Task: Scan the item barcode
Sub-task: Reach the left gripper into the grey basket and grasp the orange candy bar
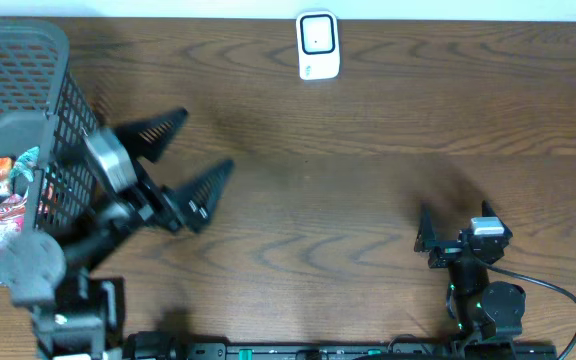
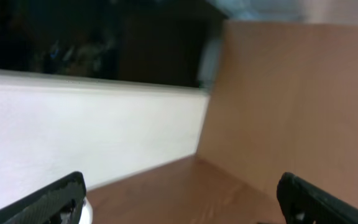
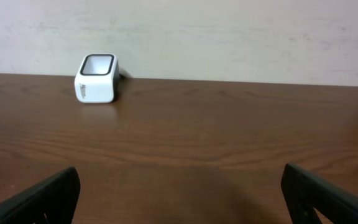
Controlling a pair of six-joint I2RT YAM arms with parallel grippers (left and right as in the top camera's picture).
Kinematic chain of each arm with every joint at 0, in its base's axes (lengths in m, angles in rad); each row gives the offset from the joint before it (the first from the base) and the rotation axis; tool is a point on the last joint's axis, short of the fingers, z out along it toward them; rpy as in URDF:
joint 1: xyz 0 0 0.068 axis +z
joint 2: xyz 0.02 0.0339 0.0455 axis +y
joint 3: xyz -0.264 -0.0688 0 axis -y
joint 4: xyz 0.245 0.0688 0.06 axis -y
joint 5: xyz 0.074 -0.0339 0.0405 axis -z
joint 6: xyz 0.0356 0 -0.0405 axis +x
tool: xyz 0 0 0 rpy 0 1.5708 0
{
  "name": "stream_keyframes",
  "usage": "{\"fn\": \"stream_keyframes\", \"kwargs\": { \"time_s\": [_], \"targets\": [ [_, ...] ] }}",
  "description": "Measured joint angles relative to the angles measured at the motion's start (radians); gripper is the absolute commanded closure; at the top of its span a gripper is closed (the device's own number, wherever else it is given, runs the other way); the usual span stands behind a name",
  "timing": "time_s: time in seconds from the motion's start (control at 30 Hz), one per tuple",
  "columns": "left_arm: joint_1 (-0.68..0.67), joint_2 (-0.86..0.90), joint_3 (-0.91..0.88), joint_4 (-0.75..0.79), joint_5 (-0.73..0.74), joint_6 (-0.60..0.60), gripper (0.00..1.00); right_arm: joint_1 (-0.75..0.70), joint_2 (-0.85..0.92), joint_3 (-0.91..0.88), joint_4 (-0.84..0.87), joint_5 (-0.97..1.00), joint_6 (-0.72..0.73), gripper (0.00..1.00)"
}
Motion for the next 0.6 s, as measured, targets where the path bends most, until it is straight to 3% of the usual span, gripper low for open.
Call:
{"fn": "stream_keyframes", "kwargs": {
  "time_s": [0.07,0.23,0.3,0.43,0.6],
  "targets": [
    [0.076,0.069,0.142,-0.137,-0.015,-0.009,0.02,0.000,0.000,0.000,0.000,0.000,0.000,0.01],
    [0.354,0.315,0.626,-0.753,-0.158,0.043,0.02,0.000,0.000,0.000,0.000,0.000,0.000,0.01],
    [0.478,0.449,0.817,-0.926,-0.244,0.060,0.02,0.000,0.000,0.000,0.000,0.000,0.000,0.01],
    [0.640,0.660,1.014,-1.062,-0.307,0.077,0.02,0.000,0.000,0.000,0.000,0.000,0.000,0.01],
    [0.723,0.787,1.030,-1.263,-0.383,0.103,0.02,0.000,0.000,0.000,0.000,0.000,0.000,0.01]
  ]
}}
